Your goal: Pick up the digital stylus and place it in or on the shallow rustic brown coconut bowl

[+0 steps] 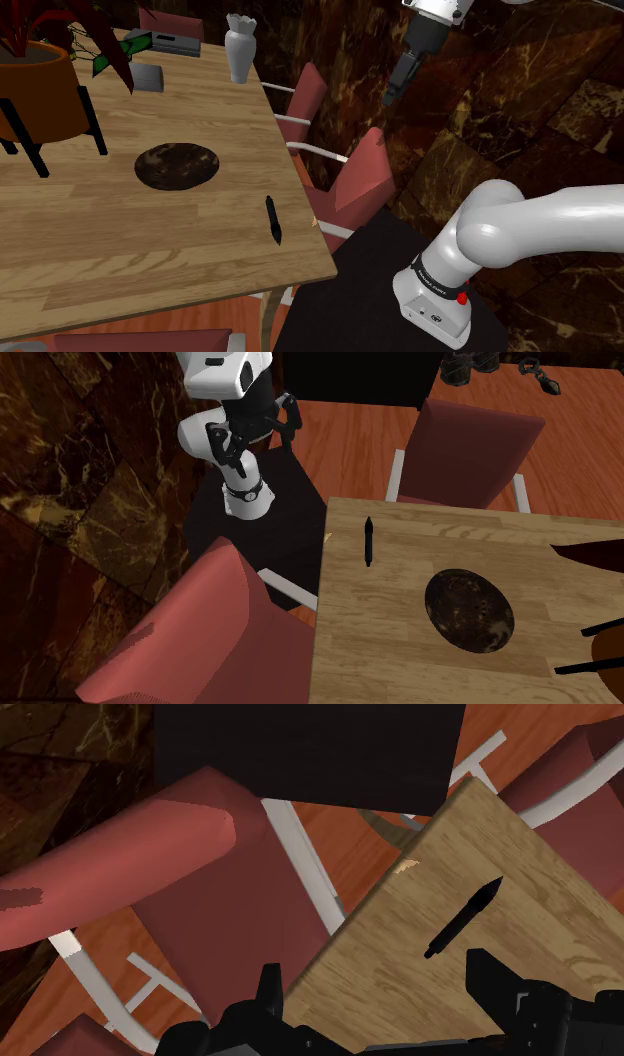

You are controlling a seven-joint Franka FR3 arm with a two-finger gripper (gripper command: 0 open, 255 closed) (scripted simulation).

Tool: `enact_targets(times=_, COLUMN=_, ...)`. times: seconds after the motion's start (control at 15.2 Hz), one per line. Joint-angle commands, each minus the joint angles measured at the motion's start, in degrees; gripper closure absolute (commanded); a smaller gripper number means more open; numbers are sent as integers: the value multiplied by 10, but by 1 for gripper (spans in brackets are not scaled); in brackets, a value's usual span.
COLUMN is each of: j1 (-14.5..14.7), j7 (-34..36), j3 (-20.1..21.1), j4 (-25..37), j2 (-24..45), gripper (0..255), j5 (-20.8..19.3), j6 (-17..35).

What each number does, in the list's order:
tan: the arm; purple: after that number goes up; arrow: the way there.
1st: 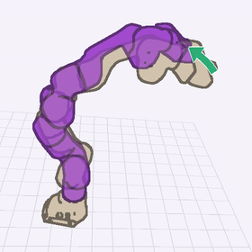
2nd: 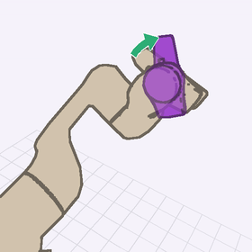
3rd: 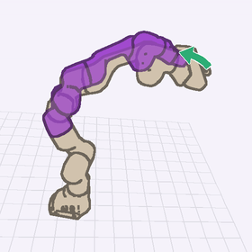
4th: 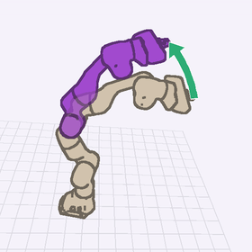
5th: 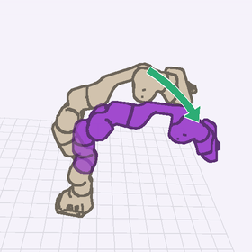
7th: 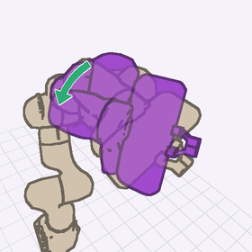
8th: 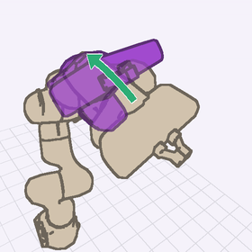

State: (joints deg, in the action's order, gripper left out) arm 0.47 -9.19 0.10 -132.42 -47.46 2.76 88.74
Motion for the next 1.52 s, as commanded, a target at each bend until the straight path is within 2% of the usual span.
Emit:
enact_targets(times=0.0, j1=0, j7=0, j3=0, j4=0, j2=0, gripper=0, j5=0, j6=0)
enact_targets(times=0.4, j1=-8, j7=123, j3=70, j4=-85, j2=0, gripper=0, j5=54, j6=80)
enact_targets(times=0.73, j1=-10, j7=224, j3=133, j4=-133, j2=29, gripper=0, j5=102, j6=157)
enact_targets(times=1.12, j1=-16, j7=344, j3=214, j4=-159, j2=106, gripper=0, j5=153, j6=263)
enact_targets(times=1.45, j1=-32, j7=446, j3=283, j4=-154, j2=201, gripper=0, j5=176, j6=359)
